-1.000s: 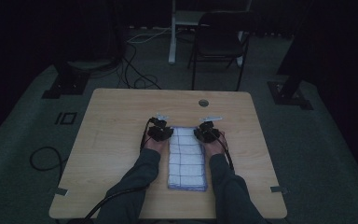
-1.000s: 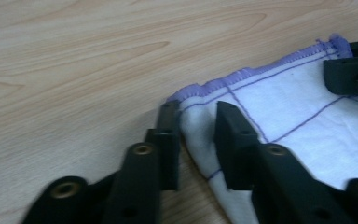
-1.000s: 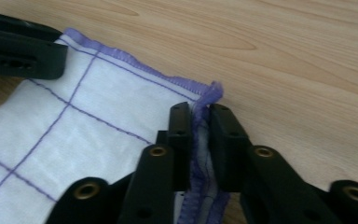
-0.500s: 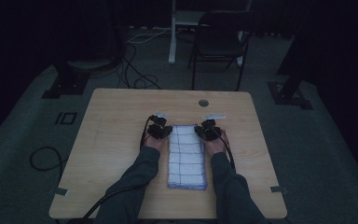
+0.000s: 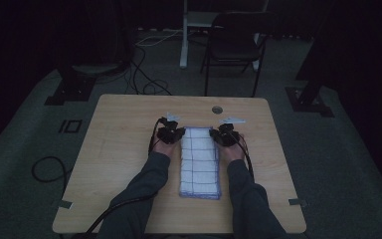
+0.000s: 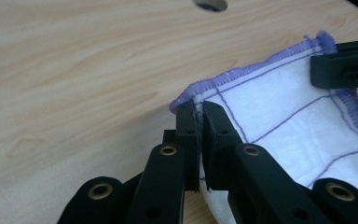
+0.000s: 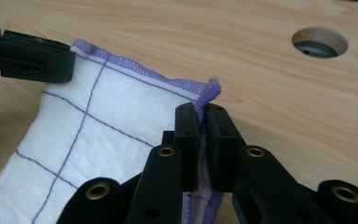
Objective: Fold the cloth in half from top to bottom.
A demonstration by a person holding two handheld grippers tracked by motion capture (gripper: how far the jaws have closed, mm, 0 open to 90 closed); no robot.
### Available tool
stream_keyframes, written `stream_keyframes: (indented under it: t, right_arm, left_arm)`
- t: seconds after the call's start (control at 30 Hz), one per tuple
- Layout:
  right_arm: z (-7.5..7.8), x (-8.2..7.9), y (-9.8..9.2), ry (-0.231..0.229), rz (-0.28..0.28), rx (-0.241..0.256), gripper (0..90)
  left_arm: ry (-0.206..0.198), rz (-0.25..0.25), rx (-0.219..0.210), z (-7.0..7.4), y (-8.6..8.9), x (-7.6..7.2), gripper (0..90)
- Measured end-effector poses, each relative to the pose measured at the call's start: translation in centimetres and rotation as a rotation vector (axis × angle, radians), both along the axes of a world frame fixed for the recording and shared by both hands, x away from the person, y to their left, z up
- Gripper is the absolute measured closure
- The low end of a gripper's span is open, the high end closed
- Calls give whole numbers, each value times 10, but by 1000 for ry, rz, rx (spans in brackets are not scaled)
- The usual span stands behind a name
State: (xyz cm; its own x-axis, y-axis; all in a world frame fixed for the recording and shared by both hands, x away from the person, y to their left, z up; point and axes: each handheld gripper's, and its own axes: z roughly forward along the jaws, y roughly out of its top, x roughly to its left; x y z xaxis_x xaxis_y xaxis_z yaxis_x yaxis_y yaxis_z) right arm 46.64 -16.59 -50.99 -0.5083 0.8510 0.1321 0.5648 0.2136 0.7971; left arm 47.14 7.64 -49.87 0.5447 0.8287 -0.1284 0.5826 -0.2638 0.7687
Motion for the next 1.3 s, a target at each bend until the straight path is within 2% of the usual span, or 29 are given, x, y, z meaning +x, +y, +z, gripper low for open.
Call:
stream_keyframes:
  t: [0.43,0.57,0.8,1.0,1.3]
  right_arm:
    - [21,-10,-7,-53,12,19,850]
    - [26,-21,-9,-80,31,14,849]
    - [30,-35,-14,-99,40,40,848]
    - [37,-46,-15,-116,55,45,847]
    - [40,-65,-14,-134,91,40,847]
  left_arm:
    - [-62,-38,-24,24,-1,-10,865]
    - [-81,-72,-35,30,0,-20,865]
    - [-104,-99,-56,37,2,-35,862]
    - [-118,-116,-65,41,6,-48,861]
    - [-118,-127,-83,39,15,-66,860]
